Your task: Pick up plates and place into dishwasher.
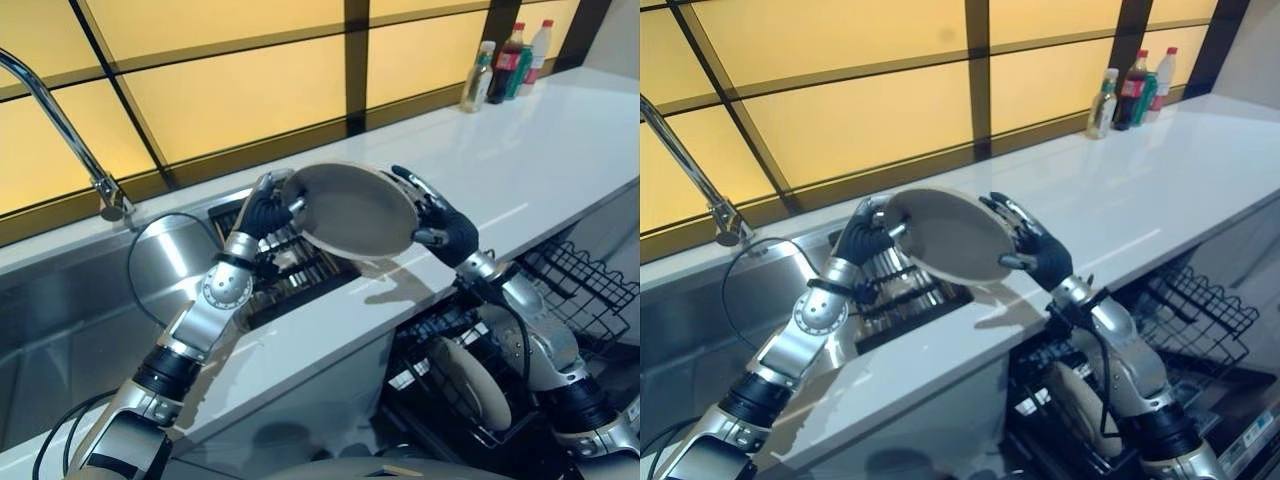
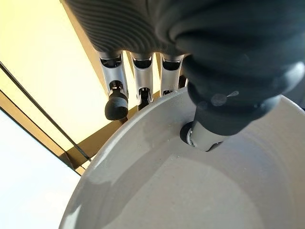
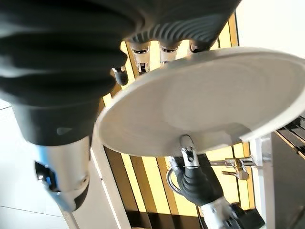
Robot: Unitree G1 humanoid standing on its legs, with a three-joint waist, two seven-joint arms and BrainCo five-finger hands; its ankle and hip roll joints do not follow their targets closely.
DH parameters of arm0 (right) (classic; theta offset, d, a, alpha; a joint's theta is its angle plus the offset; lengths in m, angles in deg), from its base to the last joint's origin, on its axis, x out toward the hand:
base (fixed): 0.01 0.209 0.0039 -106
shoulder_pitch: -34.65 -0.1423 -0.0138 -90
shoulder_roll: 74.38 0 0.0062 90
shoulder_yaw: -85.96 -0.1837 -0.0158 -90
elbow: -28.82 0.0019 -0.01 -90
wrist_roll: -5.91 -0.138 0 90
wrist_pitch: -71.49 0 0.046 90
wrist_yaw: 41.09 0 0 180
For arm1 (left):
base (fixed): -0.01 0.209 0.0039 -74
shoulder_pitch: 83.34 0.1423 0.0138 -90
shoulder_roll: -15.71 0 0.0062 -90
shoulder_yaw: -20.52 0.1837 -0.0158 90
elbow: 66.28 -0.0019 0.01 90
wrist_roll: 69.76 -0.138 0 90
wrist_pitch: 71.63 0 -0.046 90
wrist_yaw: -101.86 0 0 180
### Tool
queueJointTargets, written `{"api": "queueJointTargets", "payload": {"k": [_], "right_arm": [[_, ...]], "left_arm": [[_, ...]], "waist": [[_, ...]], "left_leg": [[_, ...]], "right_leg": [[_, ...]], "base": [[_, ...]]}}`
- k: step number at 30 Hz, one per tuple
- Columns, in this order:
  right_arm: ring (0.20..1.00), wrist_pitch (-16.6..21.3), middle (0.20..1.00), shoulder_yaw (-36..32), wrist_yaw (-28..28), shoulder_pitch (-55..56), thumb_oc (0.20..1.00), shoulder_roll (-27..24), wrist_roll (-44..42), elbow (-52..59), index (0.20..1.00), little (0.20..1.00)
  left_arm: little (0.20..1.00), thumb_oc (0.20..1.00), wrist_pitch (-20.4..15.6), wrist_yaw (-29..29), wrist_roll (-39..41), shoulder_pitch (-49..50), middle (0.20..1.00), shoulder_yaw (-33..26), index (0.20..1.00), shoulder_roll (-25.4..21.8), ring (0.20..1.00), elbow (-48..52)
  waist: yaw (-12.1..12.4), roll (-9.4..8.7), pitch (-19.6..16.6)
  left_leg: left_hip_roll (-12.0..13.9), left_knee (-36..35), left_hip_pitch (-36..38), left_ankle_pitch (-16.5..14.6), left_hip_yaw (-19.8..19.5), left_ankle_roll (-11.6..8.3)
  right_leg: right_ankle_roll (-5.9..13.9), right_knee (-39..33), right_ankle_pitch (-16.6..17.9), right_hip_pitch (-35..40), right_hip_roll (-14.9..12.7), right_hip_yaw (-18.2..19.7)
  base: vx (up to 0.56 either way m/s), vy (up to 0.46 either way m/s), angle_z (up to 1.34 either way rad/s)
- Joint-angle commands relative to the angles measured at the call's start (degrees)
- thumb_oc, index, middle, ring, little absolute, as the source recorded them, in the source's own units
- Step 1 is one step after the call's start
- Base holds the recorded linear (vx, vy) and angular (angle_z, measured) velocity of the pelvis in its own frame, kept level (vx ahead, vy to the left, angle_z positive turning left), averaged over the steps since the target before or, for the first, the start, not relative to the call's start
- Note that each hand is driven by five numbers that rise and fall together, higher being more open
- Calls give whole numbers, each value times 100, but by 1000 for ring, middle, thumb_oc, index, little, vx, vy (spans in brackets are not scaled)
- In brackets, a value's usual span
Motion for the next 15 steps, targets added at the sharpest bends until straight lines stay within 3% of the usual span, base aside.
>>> {"api": "queueJointTargets", "payload": {"k": [1, 9, 15], "right_arm": [[1000, 451, 1000, -344, 112, 135, 1000, 191, 322, 183, 1000, 1000], [1000, 670, 1000, -231, 518, 143, 1000, -266, 2041, 310, 1000, 1000], [1000, 570, 1000, 73, 1041, -97, 1000, -356, 2846, 233, 1000, 1000]], "left_arm": [[200, 200, -283, -108, -134, -451, 200, -144, 200, -239, 200, -112], [200, 200, -100, -210, -47, -481, 200, -173, 200, -235, 200, 128], [200, 200, -81, -263, -9, -515, 200, -85, 200, -211, 200, 193]], "waist": [[75, -215, -82], [40, -213, -53], [68, -192, -8]], "left_leg": [[-256, 591, -479, -424, -268, 448], [-259, 527, -456, -399, -298, 448], [-267, 510, -435, -400, -319, 452]], "right_leg": [[455, 242, 350, -175, -209, -320], [463, 217, 345, -173, -216, -302], [461, 220, 315, -157, -210, -304]], "base": [[0, 0, 0], [0, 0, 0], [0, 0, 0]]}}
